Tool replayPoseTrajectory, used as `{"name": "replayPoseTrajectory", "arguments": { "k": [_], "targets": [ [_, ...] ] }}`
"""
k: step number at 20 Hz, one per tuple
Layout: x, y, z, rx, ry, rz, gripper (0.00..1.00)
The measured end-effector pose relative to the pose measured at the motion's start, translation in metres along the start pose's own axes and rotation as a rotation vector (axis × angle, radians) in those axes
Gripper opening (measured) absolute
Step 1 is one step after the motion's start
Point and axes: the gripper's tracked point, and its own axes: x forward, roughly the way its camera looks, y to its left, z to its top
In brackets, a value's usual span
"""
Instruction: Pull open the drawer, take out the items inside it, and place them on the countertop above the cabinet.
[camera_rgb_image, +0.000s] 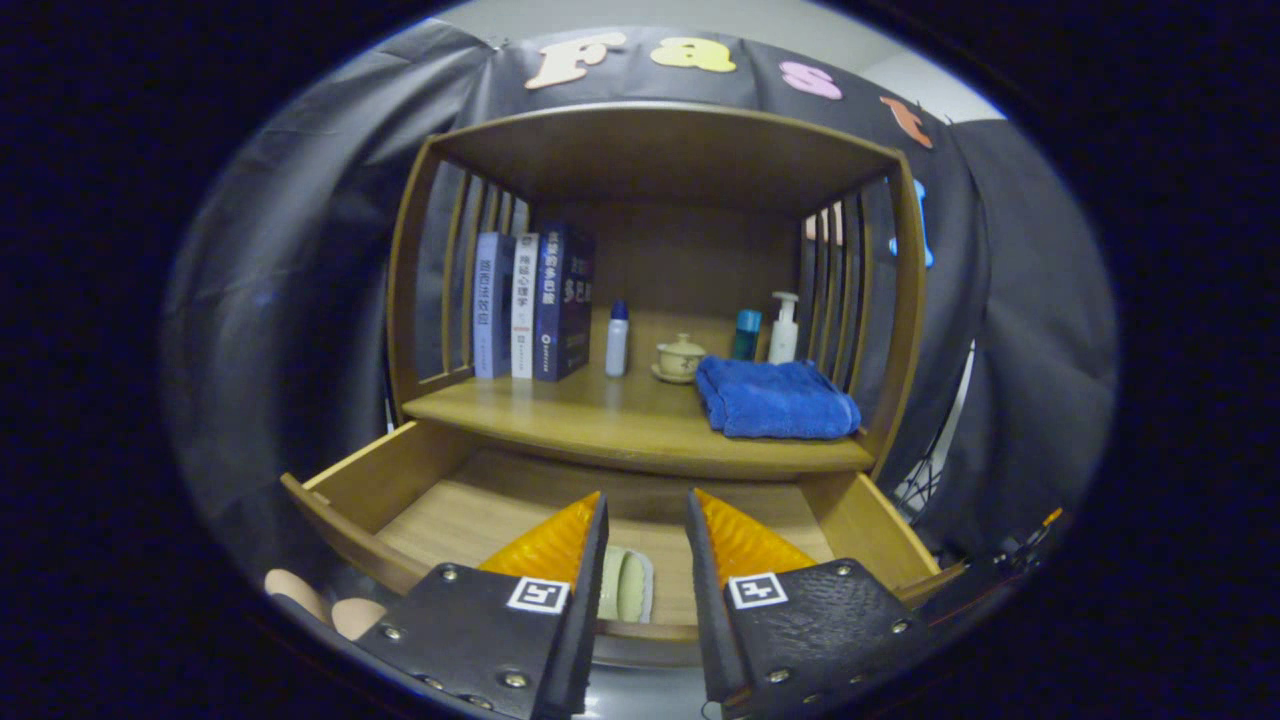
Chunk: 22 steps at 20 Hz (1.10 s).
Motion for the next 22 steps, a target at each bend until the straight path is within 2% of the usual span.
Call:
{"name": "replayPoseTrajectory", "arguments": {
  "k": [3, 9, 11, 16, 20, 21, 22],
  "targets": [
    [0.025, -0.009, -0.018, 0.025, 0.094, -0.031, 0.44],
    [0.060, 0.023, -0.059, 0.038, 0.366, 0.081, 0.44],
    [0.065, 0.027, -0.070, -0.001, 0.437, 0.098, 0.44],
    [0.075, 0.029, -0.104, -0.072, 0.552, 0.087, 0.44],
    [0.085, 0.030, -0.113, -0.006, 0.579, 0.077, 0.44],
    [0.084, 0.029, -0.115, -0.014, 0.591, 0.076, 0.29],
    [0.083, 0.028, -0.113, -0.012, 0.586, 0.078, 0.29]
  ]
}}
